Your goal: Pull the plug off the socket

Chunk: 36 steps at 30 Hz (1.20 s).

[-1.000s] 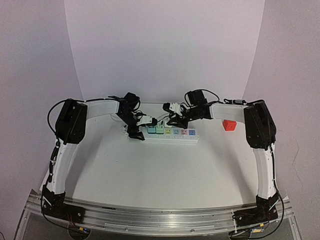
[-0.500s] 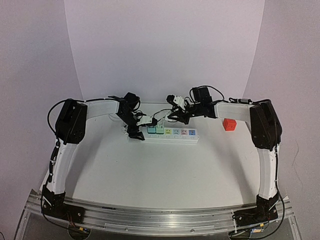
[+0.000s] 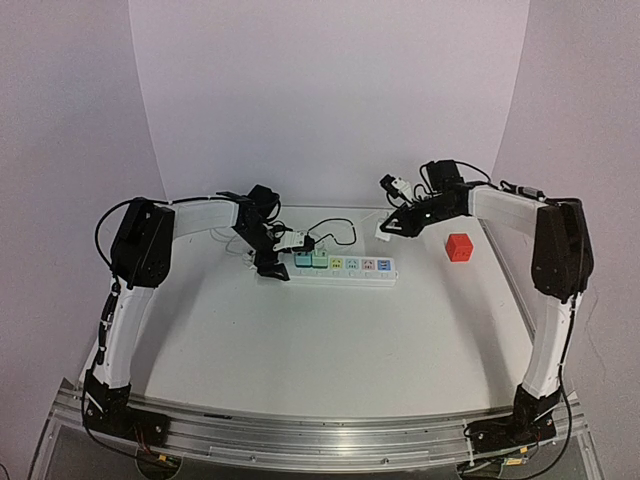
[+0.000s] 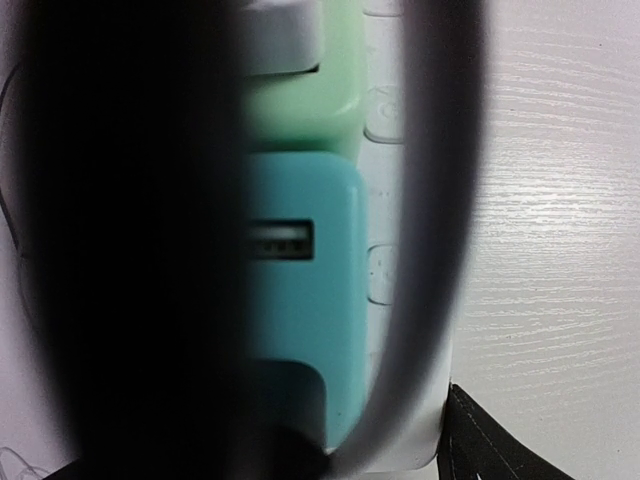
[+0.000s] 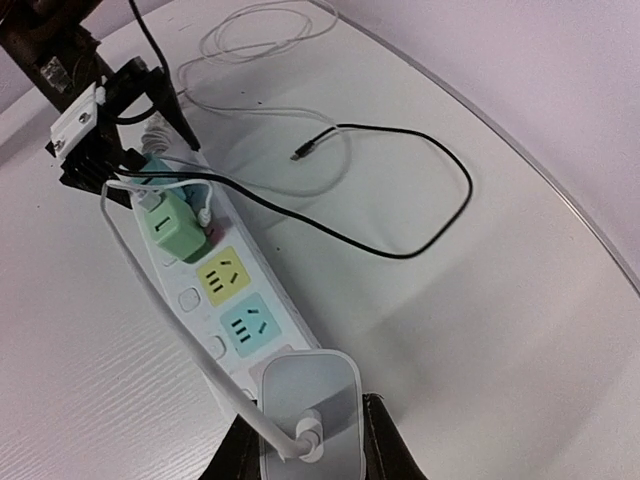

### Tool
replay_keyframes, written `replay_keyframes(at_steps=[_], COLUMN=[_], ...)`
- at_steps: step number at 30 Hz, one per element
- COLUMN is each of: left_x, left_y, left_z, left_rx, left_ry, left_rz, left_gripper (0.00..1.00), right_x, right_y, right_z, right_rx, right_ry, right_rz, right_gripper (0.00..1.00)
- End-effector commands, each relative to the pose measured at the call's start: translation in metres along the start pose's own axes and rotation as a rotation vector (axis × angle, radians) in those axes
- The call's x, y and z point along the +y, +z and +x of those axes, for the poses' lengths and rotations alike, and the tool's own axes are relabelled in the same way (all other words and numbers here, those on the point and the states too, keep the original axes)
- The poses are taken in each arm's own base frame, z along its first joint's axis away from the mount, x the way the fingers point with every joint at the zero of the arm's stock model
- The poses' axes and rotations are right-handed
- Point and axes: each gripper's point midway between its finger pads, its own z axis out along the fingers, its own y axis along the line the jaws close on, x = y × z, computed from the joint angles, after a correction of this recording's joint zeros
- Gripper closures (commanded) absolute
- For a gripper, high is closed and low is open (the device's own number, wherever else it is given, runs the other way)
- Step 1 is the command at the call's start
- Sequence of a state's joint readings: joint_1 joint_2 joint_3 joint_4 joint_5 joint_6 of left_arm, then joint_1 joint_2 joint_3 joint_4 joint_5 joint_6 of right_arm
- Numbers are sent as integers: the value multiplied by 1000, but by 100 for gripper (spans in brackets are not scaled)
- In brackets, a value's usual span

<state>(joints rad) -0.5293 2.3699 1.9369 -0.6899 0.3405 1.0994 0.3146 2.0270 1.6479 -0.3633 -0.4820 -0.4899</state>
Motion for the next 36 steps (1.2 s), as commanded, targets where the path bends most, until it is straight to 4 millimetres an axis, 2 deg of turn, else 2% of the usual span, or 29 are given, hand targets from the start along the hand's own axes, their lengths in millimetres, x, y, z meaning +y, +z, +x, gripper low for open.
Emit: replay_keyframes(at_steps=[1, 5, 9, 16, 19, 22, 25, 30, 33, 36], left_x=[-58, -57, -57, -55, -54, -54, -56, -57, -59, -61], left_y=[41, 41, 40, 38, 38, 39, 39, 42, 42, 41], left_z=[63, 63, 64, 66, 66, 67, 67, 69, 68, 69], left_rx=[202, 199, 197, 194, 192, 191, 190, 192, 190, 194], left_ry=[-57, -57, -65, -71, -72, -73, -74, -70, -70, -72], left_rz=[187, 182, 185, 180, 180, 180, 185, 188, 194, 199], left_gripper=[100, 100, 100, 100, 100, 100, 100, 100, 100, 100], right_x=[-25, -57, -75, -87, -91, -85, -77, -79, -78, -83], right_y=[-55, -82, -106, -142, -150, -148, -138, -115, -94, -78], right_z=[-7, 12, 37, 96, 120, 141, 138, 101, 88, 95], right_rx=[13, 67, 138, 307, 348, 398, 384, 297, 299, 344], right_ry=[110, 207, 295, 484, 569, 634, 654, 585, 532, 526], right_rz=[145, 267, 328, 347, 326, 269, 172, 64, 25, 10], right_gripper=[100, 100, 100, 100, 100, 100, 100, 100, 100, 100])
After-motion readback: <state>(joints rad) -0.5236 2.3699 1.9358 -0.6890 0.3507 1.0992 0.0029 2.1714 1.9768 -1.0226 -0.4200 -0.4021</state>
